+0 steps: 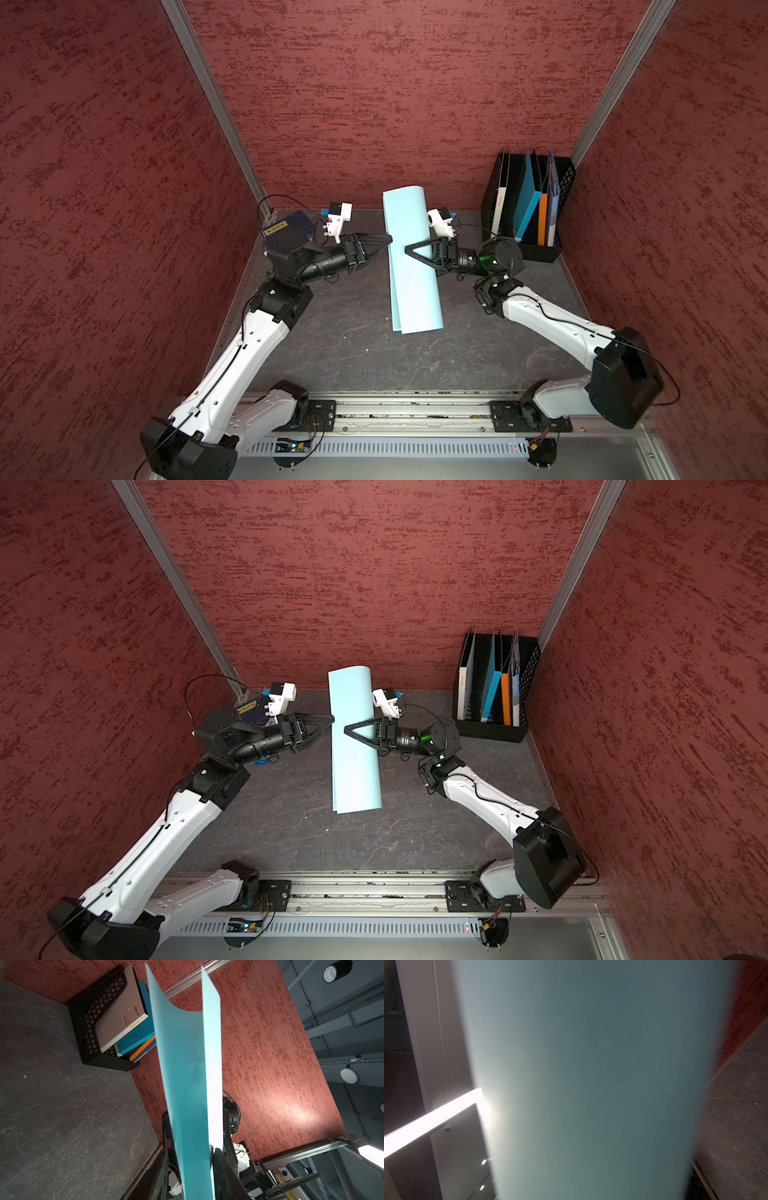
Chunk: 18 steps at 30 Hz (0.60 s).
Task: Fold the rectangular paper in half along the long edge
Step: Fold the paper.
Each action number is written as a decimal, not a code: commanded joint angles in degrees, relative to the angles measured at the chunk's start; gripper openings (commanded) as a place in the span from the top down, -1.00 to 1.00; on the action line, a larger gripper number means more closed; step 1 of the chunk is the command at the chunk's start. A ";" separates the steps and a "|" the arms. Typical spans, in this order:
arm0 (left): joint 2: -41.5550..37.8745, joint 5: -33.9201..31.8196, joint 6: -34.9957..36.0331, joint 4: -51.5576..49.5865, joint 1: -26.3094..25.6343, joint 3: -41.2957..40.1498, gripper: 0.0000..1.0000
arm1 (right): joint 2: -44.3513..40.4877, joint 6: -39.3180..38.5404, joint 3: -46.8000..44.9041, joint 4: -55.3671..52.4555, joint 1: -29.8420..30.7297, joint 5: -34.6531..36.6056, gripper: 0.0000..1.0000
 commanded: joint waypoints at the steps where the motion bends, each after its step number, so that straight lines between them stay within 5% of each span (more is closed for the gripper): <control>1: 0.37 1.26 1.16 0.66 -0.13 -0.42 0.25 | 0.47 0.87 1.70 3.07 0.59 -1.18 0.00; 18: 0.62 1.48 0.99 0.87 -0.10 -1.32 0.25 | 0.47 -1.95 2.06 -0.59 0.73 -1.01 0.18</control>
